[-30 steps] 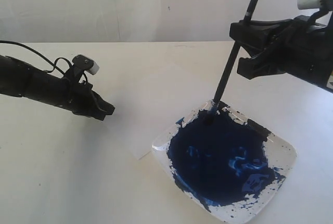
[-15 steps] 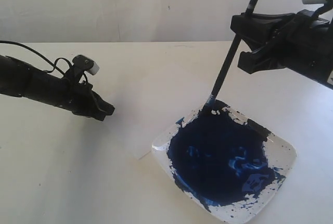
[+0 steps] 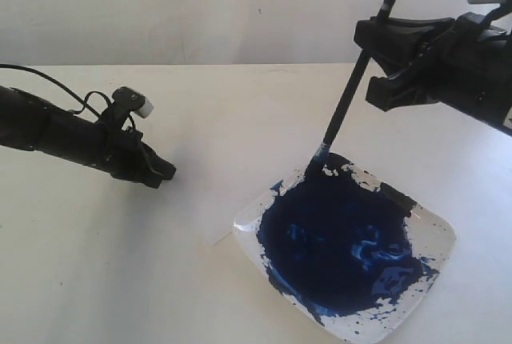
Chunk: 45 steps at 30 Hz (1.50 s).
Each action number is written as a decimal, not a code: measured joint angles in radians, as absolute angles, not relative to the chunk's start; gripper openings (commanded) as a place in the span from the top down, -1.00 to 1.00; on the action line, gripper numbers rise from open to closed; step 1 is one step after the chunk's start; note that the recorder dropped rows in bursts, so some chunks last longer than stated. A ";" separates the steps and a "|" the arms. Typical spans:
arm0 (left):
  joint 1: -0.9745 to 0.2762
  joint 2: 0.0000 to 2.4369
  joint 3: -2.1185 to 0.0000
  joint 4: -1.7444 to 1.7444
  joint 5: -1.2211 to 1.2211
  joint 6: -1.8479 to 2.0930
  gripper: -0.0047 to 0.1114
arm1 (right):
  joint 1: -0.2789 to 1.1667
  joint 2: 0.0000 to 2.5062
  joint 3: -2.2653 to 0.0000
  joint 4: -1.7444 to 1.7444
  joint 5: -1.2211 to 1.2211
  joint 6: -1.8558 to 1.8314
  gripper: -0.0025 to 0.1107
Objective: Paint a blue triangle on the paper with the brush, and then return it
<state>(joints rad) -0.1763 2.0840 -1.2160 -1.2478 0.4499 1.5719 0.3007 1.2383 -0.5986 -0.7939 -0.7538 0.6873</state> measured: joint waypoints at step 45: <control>-0.176 2.084 -1.216 -1.244 0.446 1.575 0.92 | 0.458 2.011 -1.156 -0.733 -1.042 0.687 0.96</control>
<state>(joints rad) -0.1763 2.0840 -1.2160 -1.2440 0.4461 1.5755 0.4583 2.0111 -1.1565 -0.7332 -1.0423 0.6873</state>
